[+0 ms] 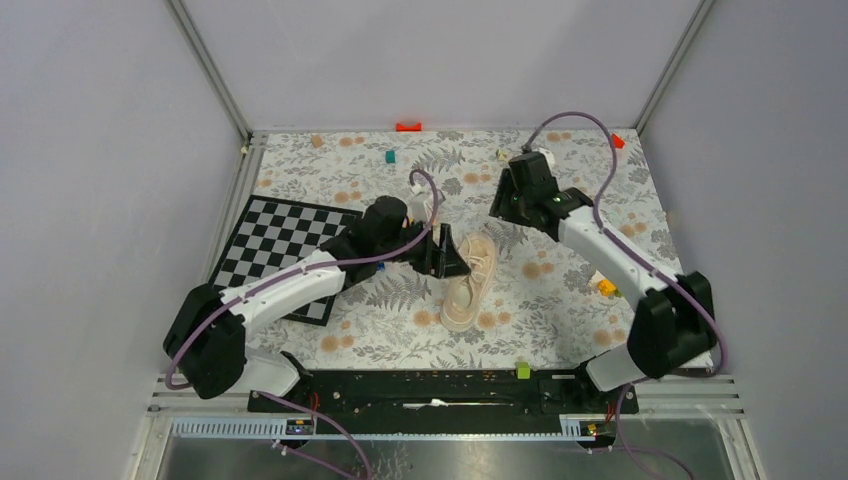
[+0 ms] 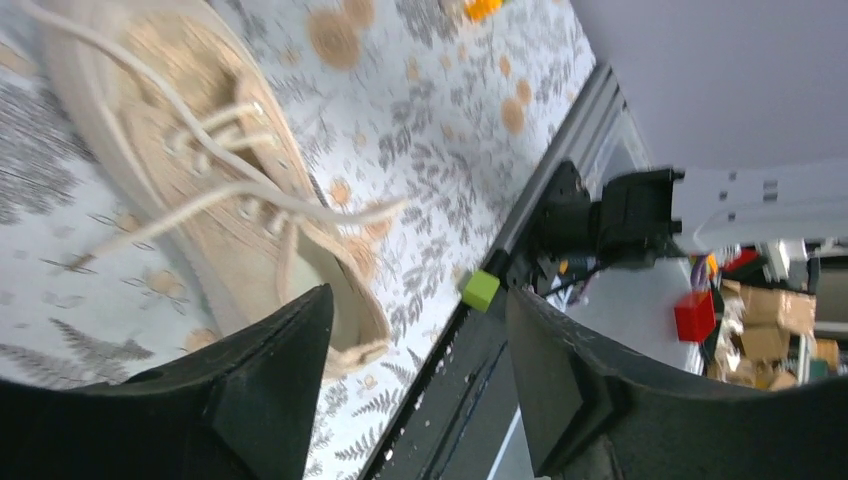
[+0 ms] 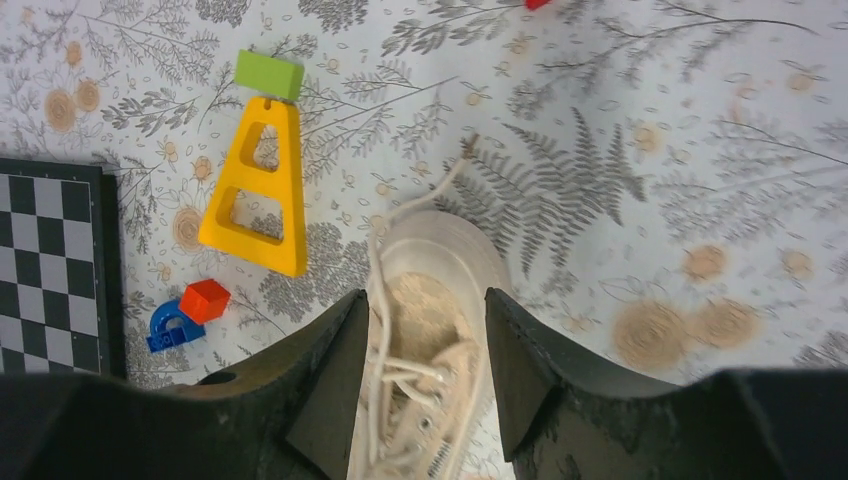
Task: Tie the shoes
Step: Cross the shoelace with the shoelace, then tie the shoelace on the shoe.
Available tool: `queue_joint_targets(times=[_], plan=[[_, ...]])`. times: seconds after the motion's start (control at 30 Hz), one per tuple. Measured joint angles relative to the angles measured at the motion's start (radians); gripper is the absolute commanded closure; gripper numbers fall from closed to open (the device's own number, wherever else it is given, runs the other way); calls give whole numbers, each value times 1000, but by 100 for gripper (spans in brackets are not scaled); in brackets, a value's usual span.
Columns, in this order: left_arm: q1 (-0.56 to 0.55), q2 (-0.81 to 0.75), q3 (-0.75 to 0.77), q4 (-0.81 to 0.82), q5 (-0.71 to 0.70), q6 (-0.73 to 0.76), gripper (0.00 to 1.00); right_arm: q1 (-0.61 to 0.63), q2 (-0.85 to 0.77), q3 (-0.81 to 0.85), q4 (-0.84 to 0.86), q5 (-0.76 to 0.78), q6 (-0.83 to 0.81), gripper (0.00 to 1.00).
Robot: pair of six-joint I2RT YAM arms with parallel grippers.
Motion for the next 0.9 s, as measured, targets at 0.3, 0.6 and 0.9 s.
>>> queue_joint_targets(times=[0.3, 0.6, 0.9], plan=[[237, 51, 164, -117, 24, -69, 38, -19, -334, -259, 23, -71, -46, 44], [237, 470, 522, -353, 56, -113, 35, 25, -426, -370, 10, -108, -102, 43], [201, 634, 608, -455, -7, -157, 45, 25, -489, -399, 2, -105, -102, 43]])
